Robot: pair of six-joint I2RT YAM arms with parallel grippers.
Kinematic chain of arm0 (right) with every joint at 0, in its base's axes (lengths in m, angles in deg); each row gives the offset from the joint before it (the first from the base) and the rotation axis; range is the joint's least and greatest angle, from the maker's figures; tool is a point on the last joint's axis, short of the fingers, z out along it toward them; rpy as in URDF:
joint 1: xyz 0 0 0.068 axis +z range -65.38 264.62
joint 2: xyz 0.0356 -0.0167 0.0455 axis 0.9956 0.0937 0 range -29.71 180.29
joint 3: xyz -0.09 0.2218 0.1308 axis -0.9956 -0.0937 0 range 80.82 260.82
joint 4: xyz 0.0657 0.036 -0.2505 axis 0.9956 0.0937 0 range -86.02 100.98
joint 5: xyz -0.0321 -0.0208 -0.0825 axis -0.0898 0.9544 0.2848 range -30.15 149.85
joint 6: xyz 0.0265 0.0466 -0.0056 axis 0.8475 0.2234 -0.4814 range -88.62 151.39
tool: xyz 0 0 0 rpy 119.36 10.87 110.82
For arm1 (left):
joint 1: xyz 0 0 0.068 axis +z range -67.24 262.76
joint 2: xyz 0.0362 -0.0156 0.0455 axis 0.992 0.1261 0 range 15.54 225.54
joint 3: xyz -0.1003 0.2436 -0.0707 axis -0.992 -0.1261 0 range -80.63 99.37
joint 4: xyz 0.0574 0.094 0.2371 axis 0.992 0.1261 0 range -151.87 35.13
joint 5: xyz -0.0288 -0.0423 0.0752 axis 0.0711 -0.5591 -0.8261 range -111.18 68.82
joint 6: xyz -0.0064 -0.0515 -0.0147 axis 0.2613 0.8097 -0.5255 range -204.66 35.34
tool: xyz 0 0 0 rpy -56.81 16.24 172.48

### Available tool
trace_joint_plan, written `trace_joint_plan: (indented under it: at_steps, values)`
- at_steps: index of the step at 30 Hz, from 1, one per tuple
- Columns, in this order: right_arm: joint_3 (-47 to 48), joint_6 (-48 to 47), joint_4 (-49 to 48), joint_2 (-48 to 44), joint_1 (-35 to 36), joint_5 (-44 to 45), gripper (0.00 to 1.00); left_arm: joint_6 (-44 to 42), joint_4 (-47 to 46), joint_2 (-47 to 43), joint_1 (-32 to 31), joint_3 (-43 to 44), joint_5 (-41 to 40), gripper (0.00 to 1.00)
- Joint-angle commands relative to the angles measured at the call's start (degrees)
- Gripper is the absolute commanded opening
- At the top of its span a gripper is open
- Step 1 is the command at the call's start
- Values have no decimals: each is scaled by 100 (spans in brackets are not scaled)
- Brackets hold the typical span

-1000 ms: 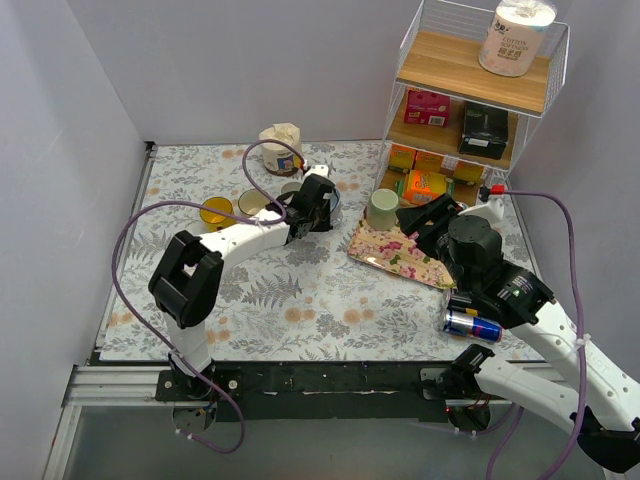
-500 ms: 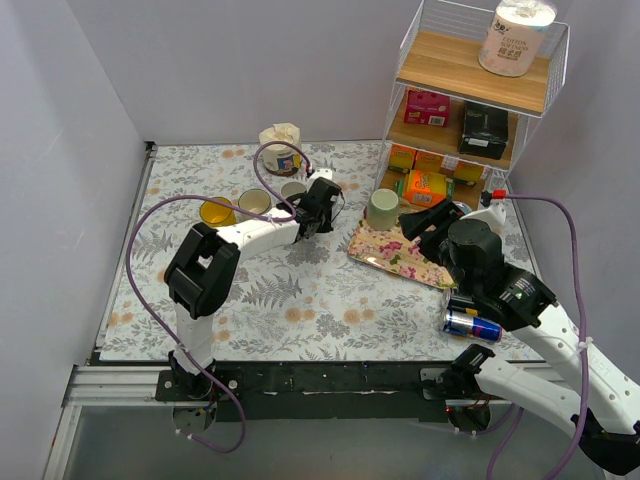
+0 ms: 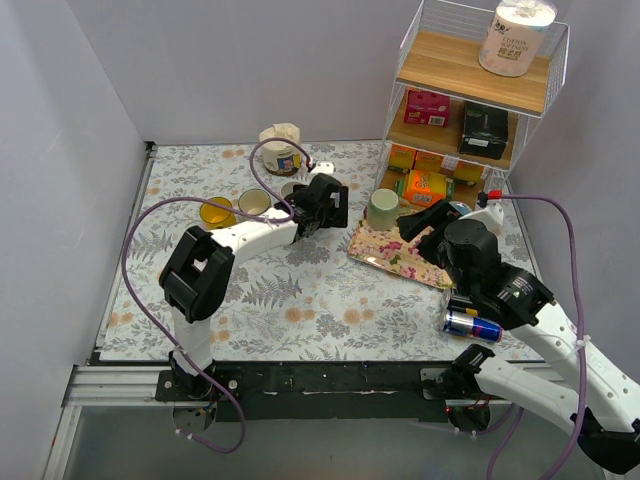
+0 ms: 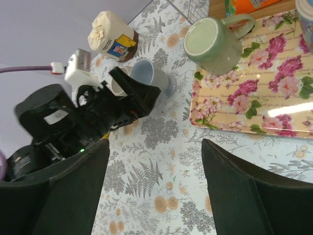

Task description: Turn the mug right side up

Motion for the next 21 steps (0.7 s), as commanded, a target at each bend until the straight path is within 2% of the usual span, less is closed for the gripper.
trace_joint_plan:
  at_steps: [1,2,5,9,11,13,14,17,21]
  values:
    - [104,-754,-169,162,-51,172,85,185,-181,-1095,-36,-103,4,90]
    - [192,-1054,-378,311,-164,163,86,220,-180,-1253,-36,-165,-58,98]
    - [693,-2600,-591,846,-602,-283,87,247,-163,-1860,-36,-498,-207,98]
    - [1256,-3868,-521,1550,-1560,-1668,88,168,-119,-2519,-27,-842,-269,98]
    - [1536,-4367,-302,1936,-1964,-1814,88,142,-40,-2827,-27,-930,-190,98]
    - [1608,-4808,-56,2113,-2098,-1500,87,142,74,-2968,-27,-956,-120,98]
    - [1512,-5210,-38,2158,-2186,-1063,87,142,118,-3108,-27,-982,-94,98]
    - [1126,-5845,-353,1983,-2527,-795,87,229,285,-3345,-27,-1052,-49,98]
    - [74,-6610,-1047,1553,-2950,-522,88,344,312,-3583,-27,-1290,47,98]
